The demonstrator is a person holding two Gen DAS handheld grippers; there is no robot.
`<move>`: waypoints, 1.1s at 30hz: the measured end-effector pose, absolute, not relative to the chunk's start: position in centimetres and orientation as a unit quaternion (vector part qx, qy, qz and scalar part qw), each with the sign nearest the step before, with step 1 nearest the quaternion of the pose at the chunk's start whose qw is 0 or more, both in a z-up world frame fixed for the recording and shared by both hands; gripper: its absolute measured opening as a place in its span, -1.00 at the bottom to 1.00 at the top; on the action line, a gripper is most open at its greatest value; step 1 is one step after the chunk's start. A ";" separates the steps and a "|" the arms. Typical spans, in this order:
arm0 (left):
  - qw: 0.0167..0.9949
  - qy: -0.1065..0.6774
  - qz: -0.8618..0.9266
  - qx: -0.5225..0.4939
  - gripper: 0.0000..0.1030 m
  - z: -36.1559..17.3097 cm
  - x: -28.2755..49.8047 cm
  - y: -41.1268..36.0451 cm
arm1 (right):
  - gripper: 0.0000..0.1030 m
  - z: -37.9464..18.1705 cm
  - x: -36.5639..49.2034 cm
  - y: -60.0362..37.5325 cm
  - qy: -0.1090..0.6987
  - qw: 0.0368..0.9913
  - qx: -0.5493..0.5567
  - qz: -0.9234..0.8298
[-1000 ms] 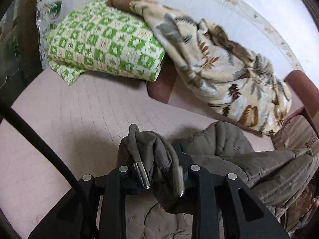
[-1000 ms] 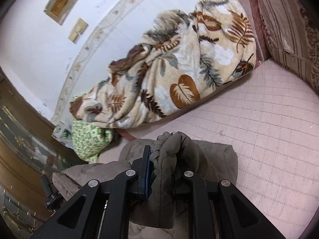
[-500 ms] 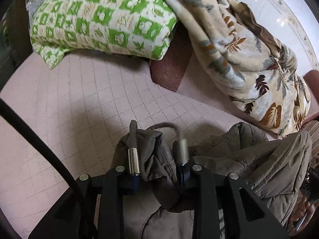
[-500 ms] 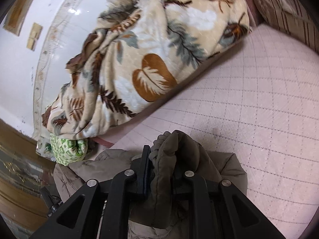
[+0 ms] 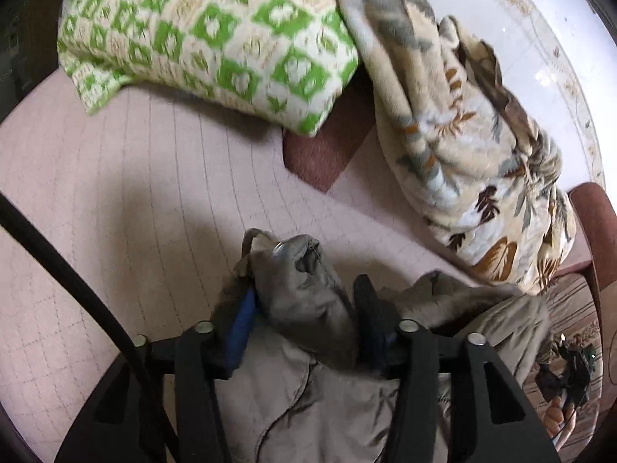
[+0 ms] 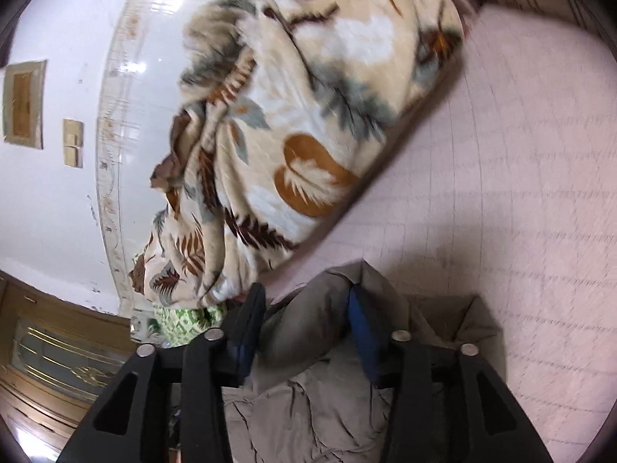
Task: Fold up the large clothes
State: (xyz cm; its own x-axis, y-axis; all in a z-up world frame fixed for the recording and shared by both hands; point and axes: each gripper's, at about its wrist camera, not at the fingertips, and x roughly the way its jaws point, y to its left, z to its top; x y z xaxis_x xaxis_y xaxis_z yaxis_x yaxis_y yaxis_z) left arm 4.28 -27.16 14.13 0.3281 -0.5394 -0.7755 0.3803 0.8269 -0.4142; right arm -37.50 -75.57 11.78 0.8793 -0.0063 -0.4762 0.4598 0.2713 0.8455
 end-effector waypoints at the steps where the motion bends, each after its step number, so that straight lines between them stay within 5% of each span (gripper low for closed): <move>1: 0.823 0.492 -0.275 -0.070 0.16 14.8 4.2 -27.0 | -0.03 12.5 -37.7 -75.5 0.192 0.782 0.573 -0.155; 8: 0.876 0.403 -0.264 0.024 0.23 19.5 0.8 -28.6 | -0.03 17.8 -36.5 -70.9 0.221 0.860 0.426 -0.173; 12: 0.863 0.353 -0.336 0.131 0.23 19.6 -6.2 -34.1 | -0.41 19.0 -32.9 -64.6 0.276 0.897 0.307 -0.156; 16: 0.839 0.336 -0.376 0.205 0.23 17.7 -11.4 -39.1 | -0.47 18.5 -29.1 -59.1 0.324 0.911 0.225 -0.125; 21: 0.827 0.385 -0.326 0.247 0.23 13.3 -9.9 -42.3 | -0.47 15.0 -25.3 -56.2 0.377 0.901 0.179 -0.122; 28: 0.801 0.461 -0.308 0.227 0.70 7.8 -5.7 -42.6 | -0.46 9.0 -21.3 -57.3 0.463 0.856 0.178 -0.146; 33: 0.808 0.458 -0.289 0.231 0.72 7.9 -5.9 -43.0 | -0.47 8.7 -20.6 -57.4 0.475 0.848 0.167 -0.163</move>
State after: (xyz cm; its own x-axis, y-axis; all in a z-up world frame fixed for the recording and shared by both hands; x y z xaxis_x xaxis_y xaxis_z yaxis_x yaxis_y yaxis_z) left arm -5.86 -42.98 7.94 0.4141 -0.2548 -0.8738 0.6785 0.7264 0.1097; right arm -20.55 -57.45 8.73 0.4951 -0.1183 -0.8607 0.4361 0.8907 0.1284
